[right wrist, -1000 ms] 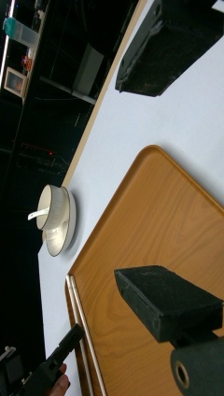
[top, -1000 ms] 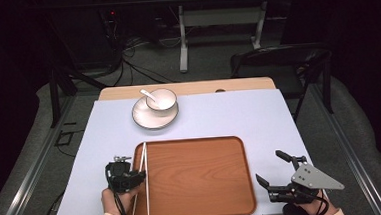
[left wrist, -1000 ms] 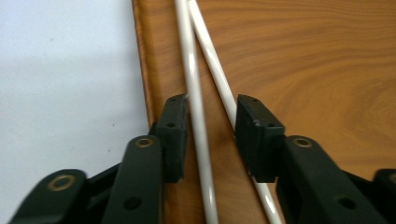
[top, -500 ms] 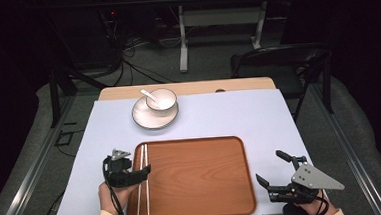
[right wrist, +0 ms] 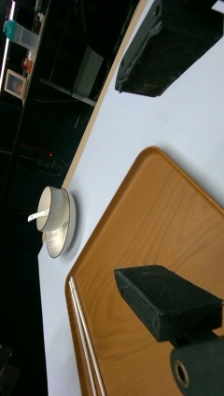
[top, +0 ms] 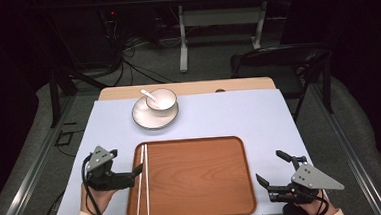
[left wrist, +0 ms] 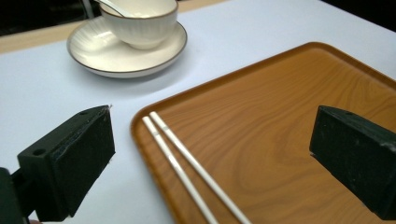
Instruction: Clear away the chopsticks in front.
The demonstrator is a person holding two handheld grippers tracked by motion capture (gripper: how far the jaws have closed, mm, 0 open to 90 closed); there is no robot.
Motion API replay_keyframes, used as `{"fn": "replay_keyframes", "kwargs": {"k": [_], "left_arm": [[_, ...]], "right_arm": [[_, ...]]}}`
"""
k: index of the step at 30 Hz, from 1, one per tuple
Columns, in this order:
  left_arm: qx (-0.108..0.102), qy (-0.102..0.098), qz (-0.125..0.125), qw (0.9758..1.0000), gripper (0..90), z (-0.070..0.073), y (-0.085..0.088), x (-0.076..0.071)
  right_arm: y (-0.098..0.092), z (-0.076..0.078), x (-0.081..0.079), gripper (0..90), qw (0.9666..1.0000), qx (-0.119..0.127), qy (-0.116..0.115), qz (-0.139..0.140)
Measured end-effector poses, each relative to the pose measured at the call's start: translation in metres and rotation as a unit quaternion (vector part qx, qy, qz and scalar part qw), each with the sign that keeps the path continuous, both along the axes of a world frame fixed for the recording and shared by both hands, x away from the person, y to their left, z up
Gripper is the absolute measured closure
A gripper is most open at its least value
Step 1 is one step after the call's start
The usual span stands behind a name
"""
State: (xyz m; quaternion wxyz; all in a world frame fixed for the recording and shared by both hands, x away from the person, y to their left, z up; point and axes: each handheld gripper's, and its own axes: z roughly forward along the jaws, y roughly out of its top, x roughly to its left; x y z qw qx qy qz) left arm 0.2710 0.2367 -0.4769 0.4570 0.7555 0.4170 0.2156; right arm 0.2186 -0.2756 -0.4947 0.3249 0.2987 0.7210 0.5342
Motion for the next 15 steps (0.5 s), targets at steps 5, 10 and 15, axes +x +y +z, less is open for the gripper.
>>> {"fn": "replay_keyframes", "kwargs": {"k": [5,10,15], "left_arm": [[-0.02,-0.035,0.018,0.999,0.0,-0.009,0.023,-0.02],[-0.045,-0.042,0.031,0.9976,0.0,-0.019,0.038,-0.033],[-0.053,-0.039,0.036,0.9972,0.0,-0.021,0.042,-0.033]], "right_arm": [[0.001,0.0,0.0,8.6,1.0,-0.001,0.0,-0.001],[0.0,0.0,0.0,8.7,1.0,-0.001,0.0,-0.002],[0.0,0.0,0.0,8.7,1.0,-0.002,0.001,-0.002]]}}
